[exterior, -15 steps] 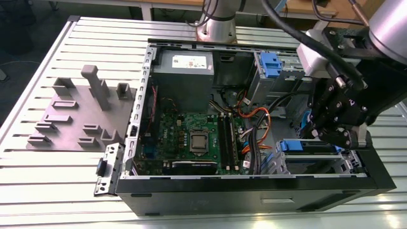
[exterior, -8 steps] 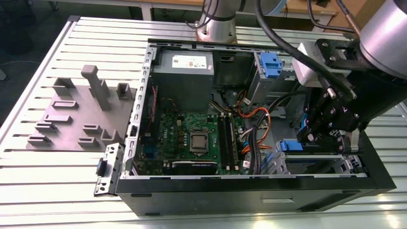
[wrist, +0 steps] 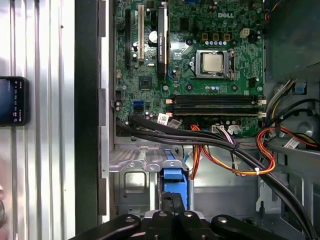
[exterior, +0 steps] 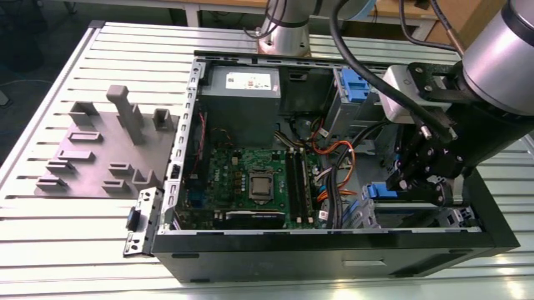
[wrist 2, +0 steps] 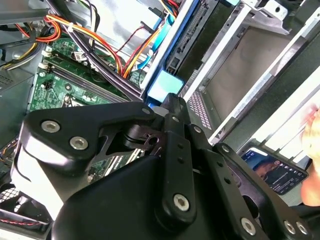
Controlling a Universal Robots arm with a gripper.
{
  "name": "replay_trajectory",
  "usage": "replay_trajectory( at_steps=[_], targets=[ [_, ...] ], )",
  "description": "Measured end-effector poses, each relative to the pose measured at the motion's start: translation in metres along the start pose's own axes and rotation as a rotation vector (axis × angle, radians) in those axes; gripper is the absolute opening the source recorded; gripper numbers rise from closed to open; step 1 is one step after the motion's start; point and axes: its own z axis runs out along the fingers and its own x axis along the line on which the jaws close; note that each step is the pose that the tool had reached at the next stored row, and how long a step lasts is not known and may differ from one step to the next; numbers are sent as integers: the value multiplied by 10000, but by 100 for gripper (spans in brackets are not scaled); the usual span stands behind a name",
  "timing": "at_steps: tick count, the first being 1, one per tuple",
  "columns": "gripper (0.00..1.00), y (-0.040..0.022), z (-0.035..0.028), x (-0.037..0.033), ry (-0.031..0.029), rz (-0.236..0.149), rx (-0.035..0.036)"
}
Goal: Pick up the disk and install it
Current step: 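Insert the first disk wire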
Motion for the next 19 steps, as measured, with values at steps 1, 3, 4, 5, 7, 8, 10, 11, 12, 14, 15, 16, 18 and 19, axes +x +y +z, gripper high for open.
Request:
replay_trajectory(
  at_steps=[1,3,4,5,7,8,10,11,12,14,15,16,18,19],
  targets=[
    [11,0,6,0,-2,0,0],
    [11,0,11,0,-2,0,0],
    [11,0,12,0,-2,0,0],
    [11,0,12,0,-2,0,0],
    [11,-1,12,1,-3,2,0],
    [11,-1,12,0,-3,2,0],
    [11,-4,12,0,-3,0,0],
    [11,-6,13,0,-3,0,0],
    [11,-11,13,0,-3,-1,0],
    [11,-28,15,0,-3,1,0],
    [11,-47,16,-1,-4,0,0],
    [11,-62,16,-1,-3,0,0],
    [11,-103,17,-2,-2,0,-2],
    [11,-126,17,-3,-2,0,-4]
  ],
)
